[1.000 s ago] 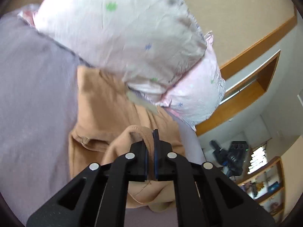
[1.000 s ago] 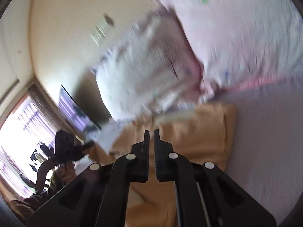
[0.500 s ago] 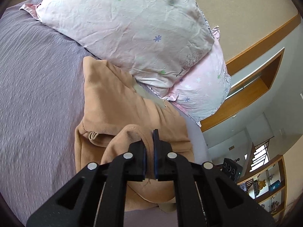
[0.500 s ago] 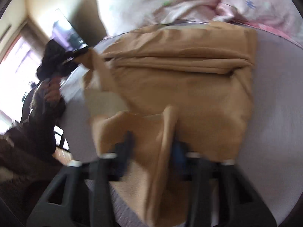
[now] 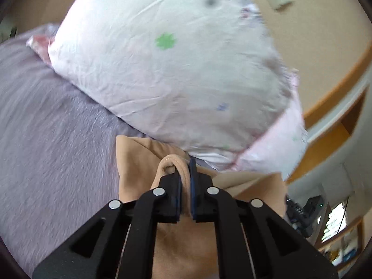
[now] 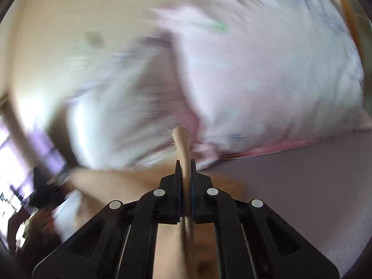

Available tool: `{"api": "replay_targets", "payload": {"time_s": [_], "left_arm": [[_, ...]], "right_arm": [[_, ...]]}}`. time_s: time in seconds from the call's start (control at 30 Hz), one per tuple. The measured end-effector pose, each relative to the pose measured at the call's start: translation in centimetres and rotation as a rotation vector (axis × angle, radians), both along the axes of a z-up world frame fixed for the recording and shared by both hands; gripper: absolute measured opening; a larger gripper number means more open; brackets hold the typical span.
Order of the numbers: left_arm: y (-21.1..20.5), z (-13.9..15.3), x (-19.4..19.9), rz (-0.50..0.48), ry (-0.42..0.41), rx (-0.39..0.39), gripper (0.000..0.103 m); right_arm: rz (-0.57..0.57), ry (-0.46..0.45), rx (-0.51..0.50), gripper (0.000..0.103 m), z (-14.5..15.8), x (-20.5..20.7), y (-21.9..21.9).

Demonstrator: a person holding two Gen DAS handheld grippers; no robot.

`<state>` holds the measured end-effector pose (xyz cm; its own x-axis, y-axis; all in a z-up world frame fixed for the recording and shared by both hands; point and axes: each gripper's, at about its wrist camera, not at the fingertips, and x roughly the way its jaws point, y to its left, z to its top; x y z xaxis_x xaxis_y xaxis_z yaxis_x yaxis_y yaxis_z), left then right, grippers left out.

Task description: Fold small clothes

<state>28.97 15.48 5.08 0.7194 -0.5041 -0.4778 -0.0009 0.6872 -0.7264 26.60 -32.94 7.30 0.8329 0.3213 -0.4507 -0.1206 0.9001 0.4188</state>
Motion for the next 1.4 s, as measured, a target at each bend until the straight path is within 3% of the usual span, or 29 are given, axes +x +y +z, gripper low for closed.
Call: {"api": "replay_targets", "payload": {"time_s": [0.1, 0.17, 0.2, 0.23, 0.27, 0.3, 0.4, 0.5, 0.6, 0.67, 0.73, 0.83, 0.97, 1.23, 1.4], "left_arm": [[0.2, -3.0, 3.8, 0.031, 0.165, 0.001, 0.008], [1.2, -4.3, 3.9, 0.046, 0.212, -0.080, 0.009], [1.7, -4.3, 3.5, 0.054, 0.199, -0.100, 0.014], [2.2, -4.1, 2.9, 0.063, 0.179, -0.102, 0.025], [2.9, -3.7, 2.0, 0.080, 0.165, -0.085, 0.031], [3.4, -3.4, 1.1, 0.092, 0.158, -0.073, 0.039], [4.4, -2.9, -1.2, 0.070, 0.153, -0.062, 0.041], [4.1, -3.2, -2.8, 0.015, 0.178, -0.056, 0.046], [2.6, -4.0, -3.8, -0.046, 0.222, -0.032, 0.048], [1.8, -4.5, -4.3, -0.070, 0.242, -0.010, 0.049], [0.9, -4.9, -4.7, -0.089, 0.258, 0.009, 0.051], [-0.6, -4.6, -5.0, -0.086, 0.247, 0.075, 0.055], [-1.2, -4.0, -5.2, -0.067, 0.257, 0.123, 0.059], [-1.2, -3.9, -5.3, -0.062, 0.239, 0.091, 0.061], [-1.6, -3.8, -5.4, -0.062, 0.235, 0.132, 0.061]], "right_arm": [[-0.072, 0.242, -0.058, 0.009, -4.3, 5.1, 0.6], [-0.088, 0.258, -0.023, 0.018, -4.2, 4.9, 0.0], [-0.095, 0.215, -0.008, 0.043, -3.5, 4.0, -0.5], [-0.119, 0.154, 0.001, 0.084, -2.3, 2.5, -1.0], [-0.124, 0.084, 0.021, 0.098, -1.2, 0.8, -1.3], [-0.091, 0.041, 0.046, 0.100, -0.7, -0.1, -1.4], [0.085, 0.040, 0.087, 0.098, -0.3, -1.4, 0.3], [0.132, 0.129, 0.050, 0.098, -2.4, -0.9, 1.9], [0.070, 0.336, 0.002, 0.098, -6.0, 2.1, 2.1], [0.073, 0.234, 0.035, 0.098, -5.5, 1.0, 1.5], [0.110, 0.155, 0.163, 0.098, -5.2, 0.0, -0.3], [0.102, 0.079, 0.278, 0.098, -4.8, -0.8, -2.8], [0.081, 0.080, 0.356, 0.098, -4.9, -1.3, -4.4], [-0.015, 0.048, 0.138, 0.102, -3.6, -2.4, -1.8], [-0.092, 0.040, -0.011, 0.102, -3.1, -2.8, -0.4]]}}
